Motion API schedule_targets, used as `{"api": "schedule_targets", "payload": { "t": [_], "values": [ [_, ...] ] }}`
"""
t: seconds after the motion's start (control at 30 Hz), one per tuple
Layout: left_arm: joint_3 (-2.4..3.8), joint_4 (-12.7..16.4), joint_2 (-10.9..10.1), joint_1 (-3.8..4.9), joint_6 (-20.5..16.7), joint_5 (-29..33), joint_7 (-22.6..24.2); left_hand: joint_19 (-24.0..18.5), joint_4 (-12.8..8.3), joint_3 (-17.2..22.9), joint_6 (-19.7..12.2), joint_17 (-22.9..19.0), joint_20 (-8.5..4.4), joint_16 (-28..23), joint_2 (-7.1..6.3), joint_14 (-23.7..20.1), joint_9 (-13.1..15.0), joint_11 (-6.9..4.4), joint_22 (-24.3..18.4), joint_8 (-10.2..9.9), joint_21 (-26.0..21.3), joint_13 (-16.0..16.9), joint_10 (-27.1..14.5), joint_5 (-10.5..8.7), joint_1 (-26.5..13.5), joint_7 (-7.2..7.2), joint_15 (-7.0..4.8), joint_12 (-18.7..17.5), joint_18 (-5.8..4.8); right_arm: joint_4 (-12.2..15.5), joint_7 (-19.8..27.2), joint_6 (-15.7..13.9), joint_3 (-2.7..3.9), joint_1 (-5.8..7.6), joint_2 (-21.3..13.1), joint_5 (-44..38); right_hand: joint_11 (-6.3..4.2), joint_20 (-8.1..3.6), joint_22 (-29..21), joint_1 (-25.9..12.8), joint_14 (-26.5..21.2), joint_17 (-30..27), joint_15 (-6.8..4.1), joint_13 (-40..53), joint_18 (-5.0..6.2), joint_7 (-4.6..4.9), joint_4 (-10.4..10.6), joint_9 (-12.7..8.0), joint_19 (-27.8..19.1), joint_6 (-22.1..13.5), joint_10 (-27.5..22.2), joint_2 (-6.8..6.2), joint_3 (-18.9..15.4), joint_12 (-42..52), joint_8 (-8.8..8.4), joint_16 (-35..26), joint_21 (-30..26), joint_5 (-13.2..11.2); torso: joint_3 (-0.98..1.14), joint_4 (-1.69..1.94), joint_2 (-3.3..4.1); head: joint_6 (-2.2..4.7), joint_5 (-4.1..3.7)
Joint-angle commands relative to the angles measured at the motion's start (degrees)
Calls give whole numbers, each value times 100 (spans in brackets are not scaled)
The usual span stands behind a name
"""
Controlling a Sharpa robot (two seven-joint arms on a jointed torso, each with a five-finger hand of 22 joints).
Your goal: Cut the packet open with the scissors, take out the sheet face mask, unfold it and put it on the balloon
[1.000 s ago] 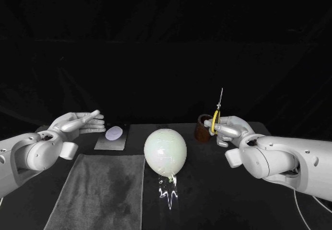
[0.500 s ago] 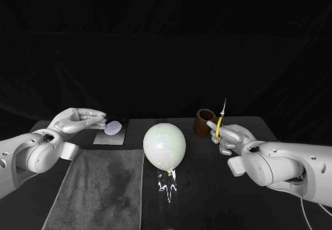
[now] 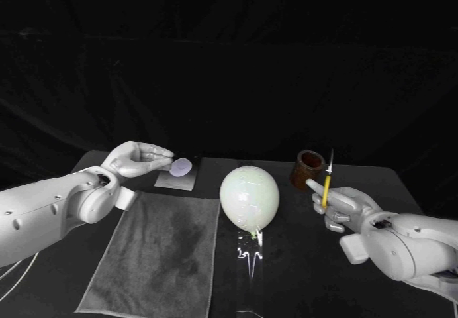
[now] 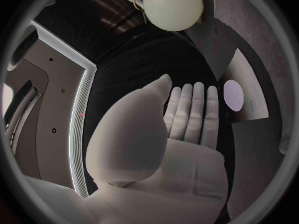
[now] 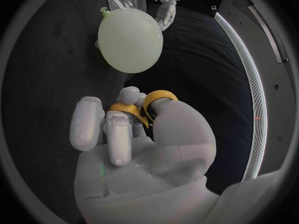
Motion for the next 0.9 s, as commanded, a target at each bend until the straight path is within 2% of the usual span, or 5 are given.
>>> {"api": "schedule_targets", "payload": {
  "t": [0.03,0.5,0.63,0.77,0.9],
  "values": [
    [6,-45,41,-75,-483,-1010,354,-202,-26,57,-94,-60,61,-135,-87,-204,-27,49,-51,-64,-126,0,-155,17,12,17,68,0,-31,22,210,432,2,-23,-7,-282,-872,0,473,-430,567,1425,-77,1981,-4,-835,-40,1114,-21,2306,1613,484,-5,5123,2607,-11,-27,13,2,0,5,-32,318],
    [11,-632,366,-253,-1255,-2964,348,-2728,-161,-421,-555,-833,113,-1123,-160,-2055,-162,250,-221,-352,-1186,-12,-1367,18,-82,-82,468,-6,-618,57,663,827,1,-59,2,-439,-860,6,483,-318,564,1409,-68,1981,-7,-823,-77,1065,-22,2194,1613,480,6,5123,2460,-19,-23,14,-6,9,12,-126,679],
    [11,-796,514,-258,-1238,-3333,175,-2914,-6,-1392,-677,-1082,107,-1276,84,-2582,-194,177,-216,-407,-1259,-8,-2018,20,187,-103,436,6,-605,53,677,850,1,-62,21,-452,-860,6,483,-318,564,1409,-68,1981,-7,-823,-77,1065,-22,2194,1613,480,6,5123,2460,-19,-23,14,-3,1,7,-149,734],
    [12,-968,675,-260,-1128,-3605,-6,-3081,599,-2220,-1166,-1425,88,-1347,-58,-3507,-325,21,-231,-553,-1316,-70,-3032,18,549,-151,440,-64,-564,53,679,870,1,-63,34,-461,-859,6,484,-316,564,1410,-68,1981,-7,-822,-78,1067,-21,2198,1613,481,7,5123,2465,-19,-21,14,-5,-9,8,-147,780],
    [20,-1178,852,-260,-993,-3891,-180,-3234,677,-2418,-1383,-1502,65,-1369,-219,-3692,-382,-85,-245,-610,-1363,-89,-3327,32,665,-212,375,-95,-533,54,675,889,1,-63,45,-471,-859,6,486,-314,566,1420,-68,1981,-8,-822,-78,1071,-19,2207,1613,482,7,5123,2477,-14,-18,13,-1,-9,5,-165,799]
  ]
}}
